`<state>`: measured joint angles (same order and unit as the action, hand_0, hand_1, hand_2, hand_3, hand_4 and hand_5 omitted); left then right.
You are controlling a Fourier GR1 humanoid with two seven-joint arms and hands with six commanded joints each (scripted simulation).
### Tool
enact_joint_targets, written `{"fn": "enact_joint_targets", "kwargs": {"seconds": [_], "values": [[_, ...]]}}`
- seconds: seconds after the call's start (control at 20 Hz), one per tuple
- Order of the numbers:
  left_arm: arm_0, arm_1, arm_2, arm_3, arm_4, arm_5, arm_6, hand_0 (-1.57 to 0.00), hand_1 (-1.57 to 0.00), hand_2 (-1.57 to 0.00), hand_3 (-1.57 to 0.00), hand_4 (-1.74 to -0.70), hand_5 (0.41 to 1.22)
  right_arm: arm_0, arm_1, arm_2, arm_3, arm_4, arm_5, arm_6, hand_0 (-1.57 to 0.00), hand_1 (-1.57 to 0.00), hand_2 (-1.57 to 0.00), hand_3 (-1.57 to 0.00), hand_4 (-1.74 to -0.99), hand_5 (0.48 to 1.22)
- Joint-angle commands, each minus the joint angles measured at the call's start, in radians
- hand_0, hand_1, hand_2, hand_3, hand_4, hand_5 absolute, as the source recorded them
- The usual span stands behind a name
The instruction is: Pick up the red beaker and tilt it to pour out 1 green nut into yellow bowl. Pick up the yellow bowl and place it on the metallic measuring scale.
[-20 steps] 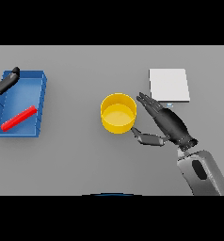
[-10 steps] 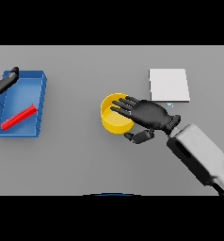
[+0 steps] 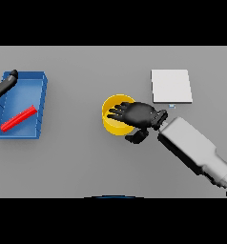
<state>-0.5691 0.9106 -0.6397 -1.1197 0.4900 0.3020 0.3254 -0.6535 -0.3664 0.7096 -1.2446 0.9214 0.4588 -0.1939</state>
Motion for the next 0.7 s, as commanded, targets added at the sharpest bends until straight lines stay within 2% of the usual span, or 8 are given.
{"fn": "enact_joint_targets", "kwargs": {"seconds": [0.0, 0.15, 0.3, 0.35, 0.4, 0.5, 0.55, 0.65], "values": [[-0.004, 0.002, 0.004, 0.006, 0.001, -0.003, 0.0, 0.0, 0.0, 0.0, 0.0, -0.72, 0.684, -0.018, 0.006, 0.007, 0.021, 0.008, 0.009, 0.007, 0.0, 0.0, 0.0, 0.0, -1.266, 0.72], [0.013, 0.02, 0.006, -0.019, 0.004, -0.007, -0.025, 0.0, 0.0, 0.0, 0.0, -0.72, 0.686, -0.036, 0.012, 0.023, 0.063, 0.014, 0.027, -0.005, 0.0, 0.0, 0.0, 0.0, -1.281, 0.74], [0.008, 0.016, 0.01, -0.026, 0.013, 0.001, -0.01, 0.0, 0.0, 0.0, 0.0, -0.72, 0.686, -0.041, 0.035, 0.012, 0.075, -0.003, 0.044, 0.015, 0.0, 0.0, 0.0, 0.0, -1.305, 0.763], [0.014, 0.018, 0.008, -0.024, 0.011, 0.003, -0.007, 0.0, 0.0, 0.0, 0.0, -0.72, 0.685, -0.041, 0.05, 0.006, 0.083, -0.008, 0.055, 0.044, 0.0, 0.0, 0.0, -0.02, -1.319, 0.787], [0.012, 0.022, 0.008, -0.029, 0.011, 0.002, 0.0, 0.0, 0.0, 0.0, 0.0, -0.71, 0.686, -0.038, 0.051, 0.005, 0.085, -0.013, 0.062, 0.04, 0.0, -0.02, -0.02, -0.04, -1.336, 0.81], [0.021, 0.02, 0.009, -0.025, 0.01, 0.003, -0.019, 0.0, 0.0, 0.0, 0.0, -0.71, 0.691, -0.041, 0.047, 0.006, 0.086, -0.011, 0.067, 0.035, -0.29, -0.24, -0.18, -0.17, -1.387, 0.873], [0.027, 0.019, 0.01, -0.025, 0.012, 0.0, -0.029, 0.0, 0.0, 0.0, 0.0, -0.72, 0.692, -0.033, 0.047, 0.02, 0.086, 0.001, 0.059, 0.033, -0.54, -0.47, -0.31, -0.26, -1.42, 0.943], [0.007, 0.015, 0.01, -0.009, 0.006, -0.002, -0.018, 0.0, 0.0, 0.0, 0.0, -0.72, 0.692, -0.036, 0.04, 0.021, 0.087, -0.005, 0.058, -0.002, -0.91, -0.87, -0.69, -0.46, -1.512, 1.043]]}}
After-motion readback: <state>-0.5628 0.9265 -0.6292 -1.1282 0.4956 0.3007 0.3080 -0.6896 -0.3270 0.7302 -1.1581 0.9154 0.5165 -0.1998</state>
